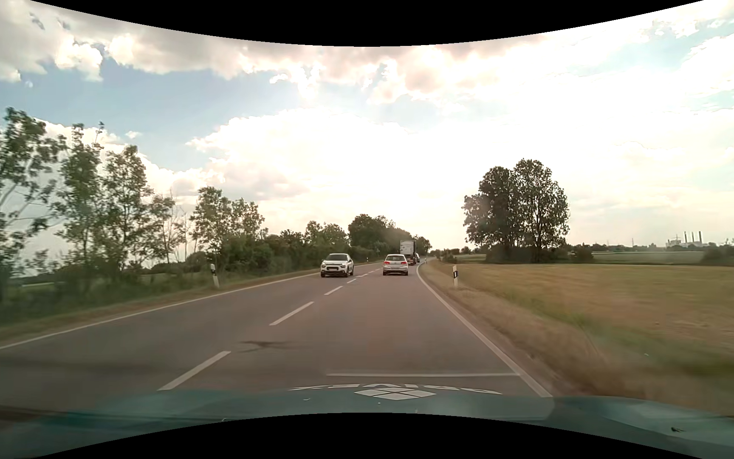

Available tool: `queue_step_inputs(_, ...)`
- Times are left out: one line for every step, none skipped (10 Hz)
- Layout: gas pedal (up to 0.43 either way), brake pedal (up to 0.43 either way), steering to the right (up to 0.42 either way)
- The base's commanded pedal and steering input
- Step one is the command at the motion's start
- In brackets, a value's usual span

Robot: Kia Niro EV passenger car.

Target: Follow the waypoints while adhering to traffic rules and regulations

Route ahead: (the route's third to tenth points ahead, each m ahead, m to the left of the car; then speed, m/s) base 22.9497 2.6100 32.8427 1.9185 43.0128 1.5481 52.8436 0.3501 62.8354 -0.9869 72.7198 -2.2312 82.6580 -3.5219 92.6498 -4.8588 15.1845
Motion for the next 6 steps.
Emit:
queue_step_inputs(0.240,0.000,0.008)
queue_step_inputs(0.248,0.000,0.009)
queue_step_inputs(0.248,0.000,0.009)
queue_step_inputs(0.248,0.000,0.008)
queue_step_inputs(0.248,0.000,0.009)
queue_step_inputs(0.260,0.000,0.009)
